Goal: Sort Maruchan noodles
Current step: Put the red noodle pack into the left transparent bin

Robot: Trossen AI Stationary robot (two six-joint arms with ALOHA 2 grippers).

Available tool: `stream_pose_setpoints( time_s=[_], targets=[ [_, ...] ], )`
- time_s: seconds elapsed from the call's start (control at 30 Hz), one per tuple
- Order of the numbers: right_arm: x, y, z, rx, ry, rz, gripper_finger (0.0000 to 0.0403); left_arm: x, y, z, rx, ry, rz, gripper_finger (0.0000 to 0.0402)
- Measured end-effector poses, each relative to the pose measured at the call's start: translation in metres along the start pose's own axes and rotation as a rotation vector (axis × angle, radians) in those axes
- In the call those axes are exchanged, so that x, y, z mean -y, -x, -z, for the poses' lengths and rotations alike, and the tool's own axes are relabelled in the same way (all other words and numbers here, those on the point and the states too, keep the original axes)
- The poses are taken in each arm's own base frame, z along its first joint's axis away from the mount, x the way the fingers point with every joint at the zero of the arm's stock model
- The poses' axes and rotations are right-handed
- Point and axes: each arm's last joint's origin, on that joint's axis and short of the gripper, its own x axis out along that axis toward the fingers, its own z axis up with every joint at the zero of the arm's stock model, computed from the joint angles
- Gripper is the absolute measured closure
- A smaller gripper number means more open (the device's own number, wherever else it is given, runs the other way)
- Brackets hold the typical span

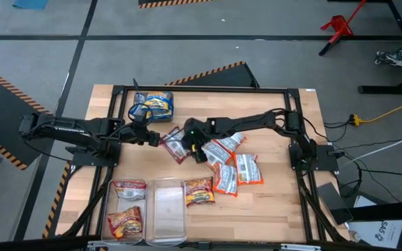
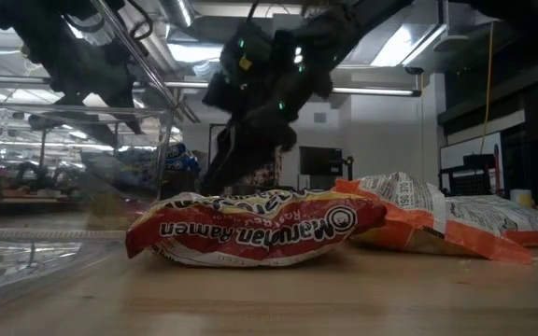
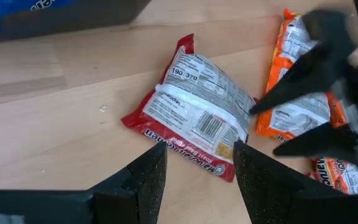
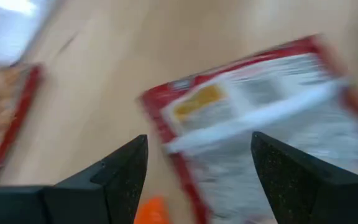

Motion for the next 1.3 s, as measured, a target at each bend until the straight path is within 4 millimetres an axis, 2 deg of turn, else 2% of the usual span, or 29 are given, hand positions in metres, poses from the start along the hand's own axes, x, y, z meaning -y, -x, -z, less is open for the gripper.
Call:
stream_pose_setpoints(
  time_s=[0.1, 0.23, 0.3, 0.4, 0.47, 0.73, 1.13, 1.3],
  targets=[
    [0.006, 0.012, -0.007, -0.005, -0.058, 0.147, 0.0133, 0.000, 0.000, 0.000, 0.004, -0.006, -0.002, 0.0223],
    [0.028, 0.019, 0.002, 0.008, -0.290, 0.219, 0.0133, 0.000, 0.000, 0.000, 0.014, -0.006, -0.004, 0.0223],
    [0.040, 0.017, 0.008, 0.053, -0.424, 0.201, 0.0132, 0.000, 0.000, -0.001, 0.026, -0.008, -0.008, 0.0223],
    [0.050, 0.005, 0.028, 0.025, -0.556, 0.171, 0.0129, 0.000, 0.000, -0.001, 0.033, -0.027, -0.008, 0.0223],
    [0.051, -0.003, 0.036, 0.004, -0.576, 0.160, 0.0124, 0.000, 0.000, -0.001, 0.033, -0.031, -0.008, 0.0223],
    [0.048, -0.026, 0.039, 0.057, -0.579, 0.106, 0.0100, 0.000, 0.000, -0.001, 0.034, -0.030, -0.006, 0.0223],
    [0.048, -0.026, 0.036, 0.075, -0.574, 0.034, 0.0127, 0.000, 0.000, -0.002, 0.054, -0.032, -0.010, 0.0223],
    [0.048, -0.011, 0.024, 0.126, -0.551, 0.030, 0.0129, 0.001, 0.000, -0.001, 0.049, -0.032, -0.008, 0.0223]
  ],
)
